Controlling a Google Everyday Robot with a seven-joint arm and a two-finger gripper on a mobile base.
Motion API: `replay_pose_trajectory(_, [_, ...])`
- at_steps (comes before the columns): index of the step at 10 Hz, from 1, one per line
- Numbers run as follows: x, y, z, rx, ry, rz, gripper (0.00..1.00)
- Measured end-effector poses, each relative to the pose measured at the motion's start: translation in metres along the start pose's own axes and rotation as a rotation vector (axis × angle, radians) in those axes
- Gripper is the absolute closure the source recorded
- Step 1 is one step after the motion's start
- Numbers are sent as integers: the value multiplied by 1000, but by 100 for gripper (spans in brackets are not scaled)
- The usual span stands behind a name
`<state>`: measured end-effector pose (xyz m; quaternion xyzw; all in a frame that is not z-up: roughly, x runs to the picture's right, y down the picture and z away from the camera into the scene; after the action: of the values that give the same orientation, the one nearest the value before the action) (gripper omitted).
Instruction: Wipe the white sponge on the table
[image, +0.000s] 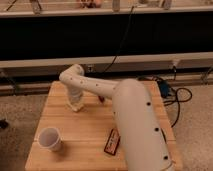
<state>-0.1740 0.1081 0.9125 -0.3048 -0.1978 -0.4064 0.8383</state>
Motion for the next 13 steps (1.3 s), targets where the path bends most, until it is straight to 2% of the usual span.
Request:
replay_pose_trajectory(10, [17,15,-7,-12,-14,36,99])
replay_pose_trajectory(13, [24,29,-10,-14,-20,63,99])
